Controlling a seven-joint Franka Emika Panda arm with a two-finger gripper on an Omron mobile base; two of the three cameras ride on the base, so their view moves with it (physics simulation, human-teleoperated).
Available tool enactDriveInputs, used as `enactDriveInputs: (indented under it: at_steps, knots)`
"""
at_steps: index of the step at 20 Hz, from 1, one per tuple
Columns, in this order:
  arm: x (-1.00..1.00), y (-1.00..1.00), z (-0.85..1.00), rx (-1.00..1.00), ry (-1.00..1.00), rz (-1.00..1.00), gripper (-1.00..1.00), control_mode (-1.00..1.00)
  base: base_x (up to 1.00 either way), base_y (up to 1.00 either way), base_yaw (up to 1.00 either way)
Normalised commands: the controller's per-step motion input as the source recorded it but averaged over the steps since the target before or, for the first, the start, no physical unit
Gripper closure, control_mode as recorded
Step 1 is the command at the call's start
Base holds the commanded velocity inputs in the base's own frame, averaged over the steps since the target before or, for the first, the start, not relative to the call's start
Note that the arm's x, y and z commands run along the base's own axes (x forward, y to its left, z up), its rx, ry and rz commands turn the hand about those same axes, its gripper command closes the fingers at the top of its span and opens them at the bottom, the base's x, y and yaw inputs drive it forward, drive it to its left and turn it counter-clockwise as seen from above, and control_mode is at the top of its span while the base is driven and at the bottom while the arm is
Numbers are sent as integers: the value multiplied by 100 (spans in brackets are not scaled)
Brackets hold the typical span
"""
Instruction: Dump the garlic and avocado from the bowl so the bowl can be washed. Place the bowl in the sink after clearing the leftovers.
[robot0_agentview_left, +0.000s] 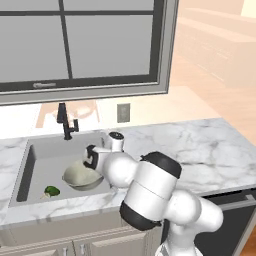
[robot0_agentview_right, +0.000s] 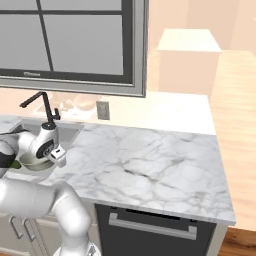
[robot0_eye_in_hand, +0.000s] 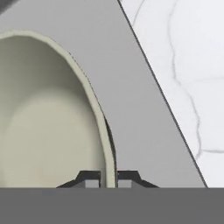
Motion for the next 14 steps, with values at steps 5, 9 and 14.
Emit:
enactDriveInputs:
  at_steps: [5, 9, 14]
  knots:
    - [13, 22, -45, 1, 4, -6, -100, -100, 0, 0, 0]
    - [10, 5, 10, -6, 2, 0, -100, -100, 0, 0, 0]
    - [-1, 4, 90, -1, -8, -8, -100, -100, 0, 0, 0]
